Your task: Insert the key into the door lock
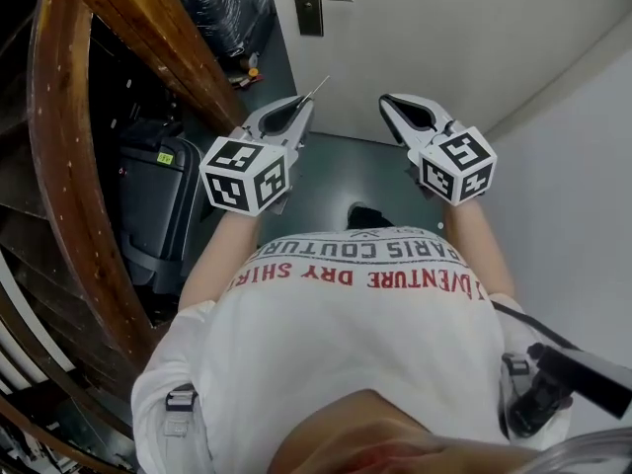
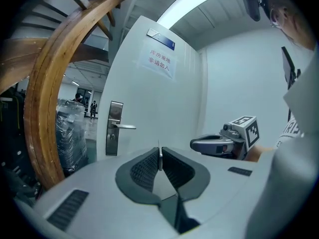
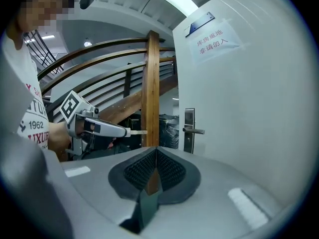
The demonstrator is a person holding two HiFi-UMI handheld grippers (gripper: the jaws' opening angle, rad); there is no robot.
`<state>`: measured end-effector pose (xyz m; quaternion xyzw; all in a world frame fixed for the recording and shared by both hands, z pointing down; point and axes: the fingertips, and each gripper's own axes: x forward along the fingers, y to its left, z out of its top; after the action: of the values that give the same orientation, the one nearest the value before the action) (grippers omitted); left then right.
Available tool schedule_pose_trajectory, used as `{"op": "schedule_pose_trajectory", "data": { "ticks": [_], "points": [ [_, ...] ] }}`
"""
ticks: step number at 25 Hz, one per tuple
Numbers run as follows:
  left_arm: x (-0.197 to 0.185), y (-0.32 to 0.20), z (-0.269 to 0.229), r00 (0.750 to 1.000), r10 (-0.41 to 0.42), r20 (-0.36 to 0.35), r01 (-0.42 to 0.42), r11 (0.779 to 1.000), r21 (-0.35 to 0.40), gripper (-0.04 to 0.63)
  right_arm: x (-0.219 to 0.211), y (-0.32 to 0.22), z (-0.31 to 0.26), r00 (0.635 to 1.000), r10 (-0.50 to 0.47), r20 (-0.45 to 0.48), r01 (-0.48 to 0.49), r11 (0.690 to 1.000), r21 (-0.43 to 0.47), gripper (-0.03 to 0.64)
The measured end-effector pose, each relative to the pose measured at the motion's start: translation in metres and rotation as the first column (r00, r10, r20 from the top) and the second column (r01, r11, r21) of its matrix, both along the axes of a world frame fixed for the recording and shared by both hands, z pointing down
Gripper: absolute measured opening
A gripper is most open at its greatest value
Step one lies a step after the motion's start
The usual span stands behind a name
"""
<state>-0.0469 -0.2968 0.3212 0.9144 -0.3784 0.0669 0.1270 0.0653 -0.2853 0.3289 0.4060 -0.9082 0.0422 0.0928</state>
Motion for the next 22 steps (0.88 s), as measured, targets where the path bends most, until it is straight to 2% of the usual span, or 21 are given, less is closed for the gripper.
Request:
{"op": "schedule_pose_trajectory", "data": {
  "ticks": [7, 15, 22],
  "points": [
    [0.001, -0.068, 0.012, 1.000, -0.020, 0.011, 0.020, 1.000, -0.008, 0.023, -0.007, -0.068, 0.014, 0.999, -0.051, 0.002, 0.051, 0.999, -0.019, 0.002],
    [0.005, -0.167, 0.049, 0.999, -0.051, 0.017, 0.053, 0.994, -0.094, 0.023, 0.000, -0.170, 0.056, 0.998, -0.065, 0.021, 0.067, 0.992, -0.104, 0.002],
    [0.007, -0.207, 0.068, 0.998, -0.062, -0.009, 0.060, 0.990, -0.130, 0.023, 0.003, -0.223, 0.066, 0.998, -0.065, -0.004, 0.064, 0.992, -0.111, 0.003]
  ]
}}
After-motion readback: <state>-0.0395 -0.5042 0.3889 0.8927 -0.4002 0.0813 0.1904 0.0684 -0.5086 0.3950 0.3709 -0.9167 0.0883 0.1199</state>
